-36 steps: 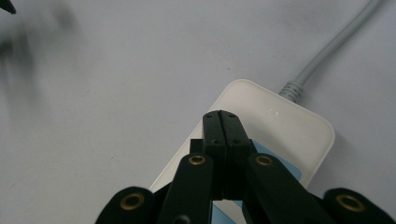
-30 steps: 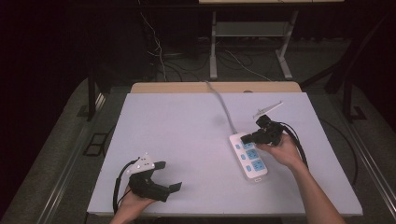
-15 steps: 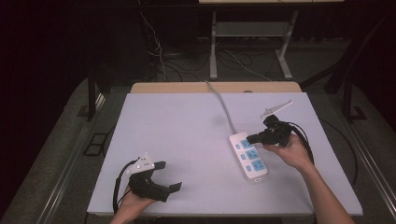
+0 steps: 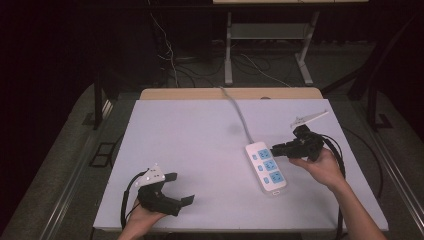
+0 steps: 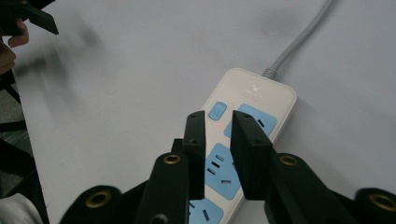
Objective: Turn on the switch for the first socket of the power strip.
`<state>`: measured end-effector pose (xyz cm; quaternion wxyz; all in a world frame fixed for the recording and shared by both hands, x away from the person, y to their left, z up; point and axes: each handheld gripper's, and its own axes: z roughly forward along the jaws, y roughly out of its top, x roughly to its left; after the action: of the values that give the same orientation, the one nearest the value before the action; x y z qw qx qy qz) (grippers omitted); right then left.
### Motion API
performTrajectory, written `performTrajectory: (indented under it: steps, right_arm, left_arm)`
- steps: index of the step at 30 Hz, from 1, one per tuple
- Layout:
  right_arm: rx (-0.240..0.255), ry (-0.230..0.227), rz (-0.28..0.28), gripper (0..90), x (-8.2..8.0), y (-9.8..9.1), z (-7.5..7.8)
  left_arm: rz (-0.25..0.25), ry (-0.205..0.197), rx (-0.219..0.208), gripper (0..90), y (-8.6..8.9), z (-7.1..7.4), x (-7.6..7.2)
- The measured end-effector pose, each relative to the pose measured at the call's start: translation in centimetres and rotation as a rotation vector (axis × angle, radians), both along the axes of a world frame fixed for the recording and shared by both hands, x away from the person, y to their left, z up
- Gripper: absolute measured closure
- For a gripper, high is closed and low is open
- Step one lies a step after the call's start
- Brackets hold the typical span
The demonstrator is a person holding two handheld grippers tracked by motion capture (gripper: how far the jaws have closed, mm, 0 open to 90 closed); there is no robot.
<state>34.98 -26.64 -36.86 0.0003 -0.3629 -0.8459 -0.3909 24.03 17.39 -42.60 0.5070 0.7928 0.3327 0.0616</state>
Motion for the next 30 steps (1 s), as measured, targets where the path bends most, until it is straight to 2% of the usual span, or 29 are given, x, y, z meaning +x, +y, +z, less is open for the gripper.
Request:
performTrajectory:
  steps: [7, 14, 18, 20, 22, 23, 24, 30]
  right_arm:
    - [0.03, -0.001, -0.048, 58.2, -1.3, -1.4, -0.1]
    - [0.058, -0.003, -0.099, 37.0, -2.6, -2.7, -0.3]
    - [0.072, -0.003, -0.129, 17.2, -3.4, -3.2, -0.4]
    - [0.076, -0.007, -0.146, 10.9, -3.8, -3.3, -0.3]
    - [0.077, -0.016, -0.154, 10.0, -4.3, -3.4, -0.4]
    - [0.076, -0.015, -0.154, 3.4, -4.5, -3.4, -0.4]
    - [0.072, -0.013, -0.153, 0.6, -4.7, -3.4, -0.5]
    - [0.093, -0.025, -0.15, 0.2, -6.2, -3.6, -1.0]
  left_arm:
    - [0.001, 0.0, -0.001, 0.0, 0.0, 0.0, 0.0]
    - [0.003, 0.002, -0.001, 0.0, 0.0, 0.0, 0.0]
    - [0.004, 0.003, -0.001, 0.0, 0.0, 0.0, 0.0]
    - [0.005, 0.004, -0.003, 0.0, 0.0, 0.0, 0.0]
    - [0.006, 0.003, -0.003, 0.0, 0.0, 0.0, 0.0]
    - [0.006, 0.003, -0.003, 0.0, 0.0, 0.0, 0.0]
    - [0.006, 0.003, -0.002, 0.0, 0.0, 0.0, 0.0]
    - [0.006, 0.003, -0.002, 0.0, 0.0, 0.0, 0.0]
